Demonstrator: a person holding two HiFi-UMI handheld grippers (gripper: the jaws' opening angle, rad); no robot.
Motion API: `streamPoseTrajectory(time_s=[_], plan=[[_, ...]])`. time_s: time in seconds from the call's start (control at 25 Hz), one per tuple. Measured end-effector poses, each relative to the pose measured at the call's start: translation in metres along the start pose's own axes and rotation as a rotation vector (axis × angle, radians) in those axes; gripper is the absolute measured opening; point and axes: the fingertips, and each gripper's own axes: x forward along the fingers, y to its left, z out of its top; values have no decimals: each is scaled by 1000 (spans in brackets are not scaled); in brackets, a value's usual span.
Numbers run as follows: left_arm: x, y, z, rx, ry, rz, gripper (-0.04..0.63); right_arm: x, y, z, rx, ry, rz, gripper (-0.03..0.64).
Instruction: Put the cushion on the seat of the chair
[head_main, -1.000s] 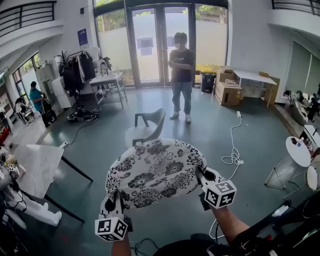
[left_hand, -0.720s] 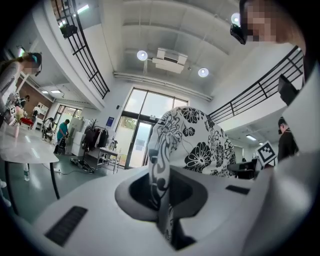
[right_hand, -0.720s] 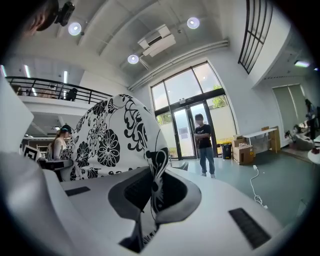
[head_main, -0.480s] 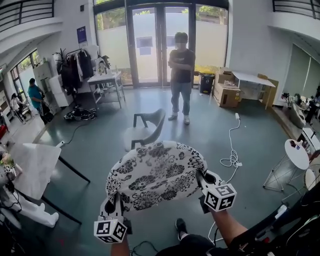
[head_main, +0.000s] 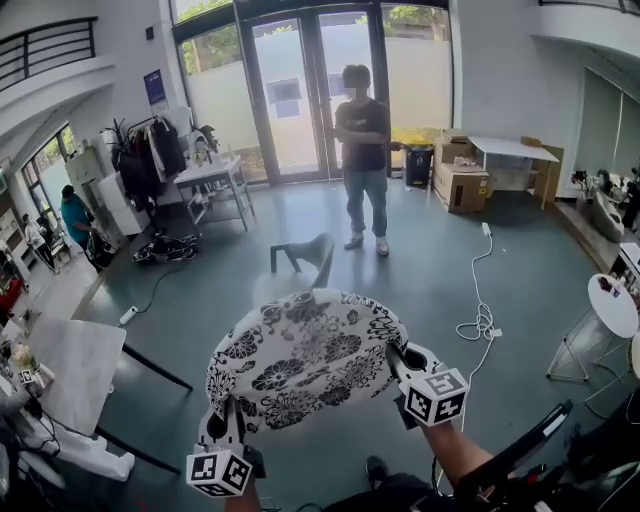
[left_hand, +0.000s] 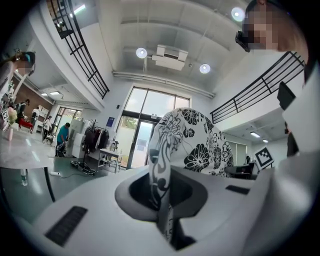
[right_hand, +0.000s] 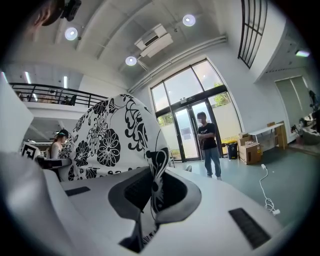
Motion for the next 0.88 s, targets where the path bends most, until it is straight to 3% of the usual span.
streamPoseTrajectory(time_s=[0.16,0.36,0.64,0.8,0.88], plan=[[20,-4,-3,21,-6,-18,20,10,-16,1,9,-13,-8,21],[100,-22,1,19,22,-6,20,56,-75,30,12,-20,5,21],[144,-13,-29,7,40,1,20,89,-104,12,2,-17,11,21],[192,-23,8,21,59,7,20,117,-127,46,-17,-5,8,21],[198,-28,5,20,76,18,20,122,-136,45,-1,13,17,21]])
